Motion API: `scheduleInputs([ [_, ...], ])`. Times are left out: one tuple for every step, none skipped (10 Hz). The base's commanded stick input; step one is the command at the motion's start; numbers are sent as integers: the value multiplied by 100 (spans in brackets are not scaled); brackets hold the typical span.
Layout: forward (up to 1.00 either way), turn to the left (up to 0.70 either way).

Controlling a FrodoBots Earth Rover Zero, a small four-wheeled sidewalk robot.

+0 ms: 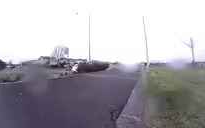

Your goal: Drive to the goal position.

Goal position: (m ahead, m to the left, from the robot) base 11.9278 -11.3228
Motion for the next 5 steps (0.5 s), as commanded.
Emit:
scheduleInputs([
  [100,0],
  [100,0],
  [100,0],
  [100,0],
  [100,0],
])
